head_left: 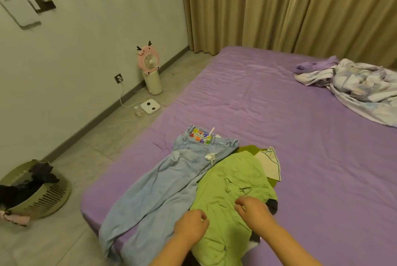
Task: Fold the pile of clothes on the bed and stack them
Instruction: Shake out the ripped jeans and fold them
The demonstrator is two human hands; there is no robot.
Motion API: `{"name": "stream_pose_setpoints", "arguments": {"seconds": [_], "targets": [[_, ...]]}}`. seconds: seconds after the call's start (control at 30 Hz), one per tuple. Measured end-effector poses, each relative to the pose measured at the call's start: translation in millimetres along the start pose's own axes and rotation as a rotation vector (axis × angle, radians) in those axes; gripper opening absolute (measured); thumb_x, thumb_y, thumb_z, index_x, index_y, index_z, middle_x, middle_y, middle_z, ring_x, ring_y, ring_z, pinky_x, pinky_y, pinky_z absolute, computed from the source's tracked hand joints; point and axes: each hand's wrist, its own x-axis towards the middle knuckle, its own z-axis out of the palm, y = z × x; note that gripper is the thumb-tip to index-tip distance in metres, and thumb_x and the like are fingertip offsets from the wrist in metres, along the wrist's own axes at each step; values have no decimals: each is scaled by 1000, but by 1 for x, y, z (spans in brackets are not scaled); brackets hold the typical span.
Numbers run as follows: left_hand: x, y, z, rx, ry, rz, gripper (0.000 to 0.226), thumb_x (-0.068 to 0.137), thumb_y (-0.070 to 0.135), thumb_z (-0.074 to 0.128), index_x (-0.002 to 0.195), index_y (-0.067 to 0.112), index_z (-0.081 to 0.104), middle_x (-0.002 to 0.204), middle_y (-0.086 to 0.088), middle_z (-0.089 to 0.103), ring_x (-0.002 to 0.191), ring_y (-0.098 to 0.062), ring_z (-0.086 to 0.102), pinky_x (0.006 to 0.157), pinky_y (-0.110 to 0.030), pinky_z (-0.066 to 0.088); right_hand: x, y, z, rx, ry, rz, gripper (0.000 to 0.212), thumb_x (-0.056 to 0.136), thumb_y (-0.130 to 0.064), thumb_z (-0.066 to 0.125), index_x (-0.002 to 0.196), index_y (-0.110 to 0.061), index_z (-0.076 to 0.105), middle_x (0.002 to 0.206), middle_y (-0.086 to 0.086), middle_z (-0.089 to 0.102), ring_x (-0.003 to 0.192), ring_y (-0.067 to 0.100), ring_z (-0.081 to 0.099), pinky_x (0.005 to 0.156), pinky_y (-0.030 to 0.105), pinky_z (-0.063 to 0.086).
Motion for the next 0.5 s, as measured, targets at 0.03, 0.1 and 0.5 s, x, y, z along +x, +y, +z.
{"name": "stream_pose_setpoints", "arguments": {"seconds": [0.03,0.1,0.5], "targets": [[14,-5,-11,13,-14,18,36,93,43,47,123,26,59,125,2,60,114,-17,56,94,-28,46,11,-8,0,11,-4,22,31,98,-36,42,120,-21,60,116,-3,64,108,16,57,83,25,42],[37,-13,-33,30,-54,47,35,95,41,46,123,25,59,125,2,60,114,-17,56,93,-28,46,31,-20,2,36,-15,73,30,99,-35,42,117,-20,61,115,-1,64,106,17,57,84,26,44],[184,-25,-114,113,-64,138,22,97,25,39,88,19,59,103,-5,66,90,-20,59,71,-28,43,133,-41,3,107,-29,224,34,99,-39,41,114,-19,64,114,0,65,105,18,57,86,29,45]]}}
